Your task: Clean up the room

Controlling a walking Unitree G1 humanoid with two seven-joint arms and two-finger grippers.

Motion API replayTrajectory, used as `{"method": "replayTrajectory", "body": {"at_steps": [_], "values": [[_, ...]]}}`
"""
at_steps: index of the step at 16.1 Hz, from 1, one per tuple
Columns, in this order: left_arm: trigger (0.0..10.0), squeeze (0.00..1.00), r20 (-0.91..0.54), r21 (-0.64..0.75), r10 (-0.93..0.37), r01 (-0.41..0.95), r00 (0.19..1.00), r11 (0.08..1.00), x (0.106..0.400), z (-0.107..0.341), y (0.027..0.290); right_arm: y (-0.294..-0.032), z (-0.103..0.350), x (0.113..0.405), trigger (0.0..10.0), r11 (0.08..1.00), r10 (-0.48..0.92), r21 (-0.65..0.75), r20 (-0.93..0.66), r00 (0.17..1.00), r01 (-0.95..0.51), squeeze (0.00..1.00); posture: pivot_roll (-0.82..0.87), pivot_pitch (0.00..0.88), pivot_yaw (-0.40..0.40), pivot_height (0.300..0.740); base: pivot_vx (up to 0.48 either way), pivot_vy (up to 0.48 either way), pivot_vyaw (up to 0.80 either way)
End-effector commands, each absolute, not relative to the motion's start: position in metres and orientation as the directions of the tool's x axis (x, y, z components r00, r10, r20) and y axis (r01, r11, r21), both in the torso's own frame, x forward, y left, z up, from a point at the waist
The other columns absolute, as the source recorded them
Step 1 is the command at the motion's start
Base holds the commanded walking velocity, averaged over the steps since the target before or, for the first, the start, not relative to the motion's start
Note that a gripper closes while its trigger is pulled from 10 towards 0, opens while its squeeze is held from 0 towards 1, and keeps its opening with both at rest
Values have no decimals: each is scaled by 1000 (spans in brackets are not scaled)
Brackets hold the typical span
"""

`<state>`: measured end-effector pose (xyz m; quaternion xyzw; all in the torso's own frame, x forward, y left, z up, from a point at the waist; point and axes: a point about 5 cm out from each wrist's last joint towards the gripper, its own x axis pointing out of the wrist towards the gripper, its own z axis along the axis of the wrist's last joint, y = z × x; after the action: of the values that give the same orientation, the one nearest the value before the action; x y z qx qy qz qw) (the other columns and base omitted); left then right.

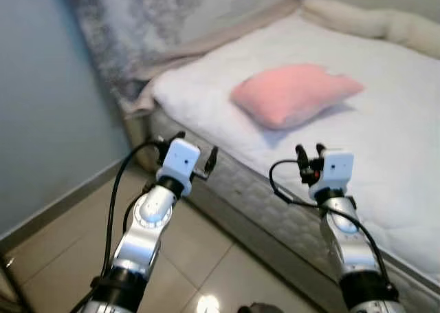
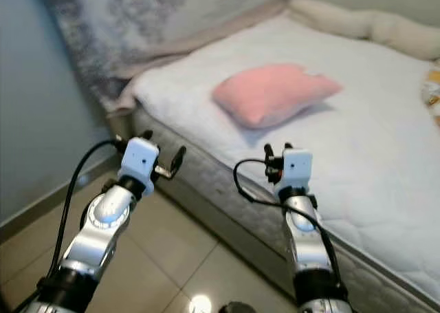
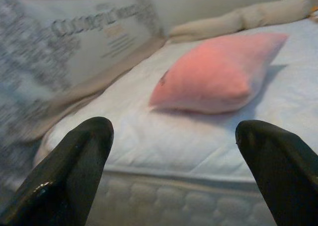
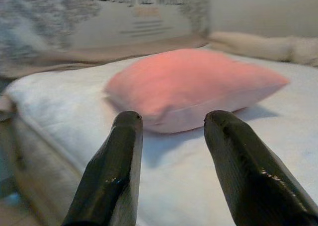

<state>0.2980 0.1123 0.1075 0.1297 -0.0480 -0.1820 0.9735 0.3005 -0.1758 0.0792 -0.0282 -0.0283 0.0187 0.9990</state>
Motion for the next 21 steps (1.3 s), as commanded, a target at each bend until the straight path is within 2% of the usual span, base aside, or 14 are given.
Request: {"method": "replayTrajectory", "body": {"at_steps": [1,9,10,12,15,20,21], "values": [[10000,0,74,280,-393,359,917,890,300,114,107,-179,84,303,10000,997,30,-73,69,997,-25,0,3,0,-22,724,480,0,0],[10000,0,86,251,-393,362,916,898,302,116,108,-174,85,307,10000,996,70,-54,64,995,-67,0,7,0,-25,724,457,0,-641],[10000,0,95,212,-371,346,924,914,303,117,110,-174,86,309,10000,994,78,-78,60,995,-73,1000,6,0,-25,724,454,0,-675],[10000,0,106,55,-306,302,946,952,305,119,117,-174,89,312,10000,993,79,-88,63,995,-73,1000,3,0,-27,724,156,422,-369],[10000,0,107,119,-335,323,936,939,304,119,115,-175,89,311,10000,993,96,-79,65,993,-90,1000,3,0,-30,724,0,480,0],[10000,0,99,127,-354,341,930,931,303,118,112,-175,85,311,10000,994,86,-68,38,996,-84,976,-2,0,-27,724,0,480,0],[10000,0,100,160,-356,338,929,927,303,119,111,-177,86,311,10000,994,71,-86,44,997,-67,0,-2,0,-27,724,0,480,0]]}}
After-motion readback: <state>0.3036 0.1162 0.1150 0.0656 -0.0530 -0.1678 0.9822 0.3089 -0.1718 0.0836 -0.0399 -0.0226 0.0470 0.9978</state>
